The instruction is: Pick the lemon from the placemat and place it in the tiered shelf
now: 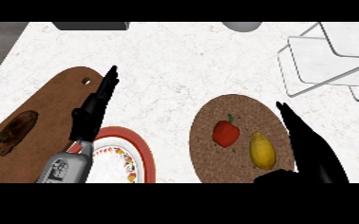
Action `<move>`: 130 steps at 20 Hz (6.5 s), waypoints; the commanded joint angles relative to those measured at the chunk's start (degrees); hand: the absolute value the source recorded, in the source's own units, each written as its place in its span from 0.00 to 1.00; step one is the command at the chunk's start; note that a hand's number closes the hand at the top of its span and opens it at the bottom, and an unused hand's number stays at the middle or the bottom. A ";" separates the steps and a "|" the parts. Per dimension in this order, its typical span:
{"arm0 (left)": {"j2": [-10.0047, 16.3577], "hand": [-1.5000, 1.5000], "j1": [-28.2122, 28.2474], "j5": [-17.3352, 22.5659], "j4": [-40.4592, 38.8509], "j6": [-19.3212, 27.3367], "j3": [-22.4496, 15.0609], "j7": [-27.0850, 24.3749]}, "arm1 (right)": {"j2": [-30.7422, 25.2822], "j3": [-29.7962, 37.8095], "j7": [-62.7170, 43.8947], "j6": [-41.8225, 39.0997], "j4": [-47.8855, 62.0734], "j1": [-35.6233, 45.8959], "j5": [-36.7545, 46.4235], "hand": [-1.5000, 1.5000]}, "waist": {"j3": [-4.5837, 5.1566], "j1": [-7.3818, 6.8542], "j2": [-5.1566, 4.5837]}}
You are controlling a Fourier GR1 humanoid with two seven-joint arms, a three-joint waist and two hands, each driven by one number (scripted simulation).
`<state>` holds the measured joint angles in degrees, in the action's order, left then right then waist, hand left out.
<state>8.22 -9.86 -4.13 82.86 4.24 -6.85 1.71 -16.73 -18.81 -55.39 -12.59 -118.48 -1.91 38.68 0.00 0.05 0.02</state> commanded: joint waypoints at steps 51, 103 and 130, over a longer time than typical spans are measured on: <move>-4.01 0.50 1.12 -4.01 1.60 -4.89 4.97 0.09 | 15.33 -2.40 16.82 2.91 0.83 -0.65 12.29 1.00 | -0.01 0.36 0.16; -3.83 0.50 1.41 -4.50 -1.66 -6.60 6.31 -3.28 | -13.01 35.86 18.45 4.22 19.40 45.26 15.38 1.00 | 0.01 -0.40 -0.09; -4.70 0.50 -0.97 -5.89 -2.20 -5.45 6.37 -1.77 | -15.66 44.03 47.40 30.40 55.14 52.79 0.11 1.00 | 0.01 -0.35 -0.09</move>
<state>3.79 -10.50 -9.17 83.03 -1.92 -0.62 1.79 -31.21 25.70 -9.15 17.87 -65.30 49.82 40.85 -0.03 -0.54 -0.13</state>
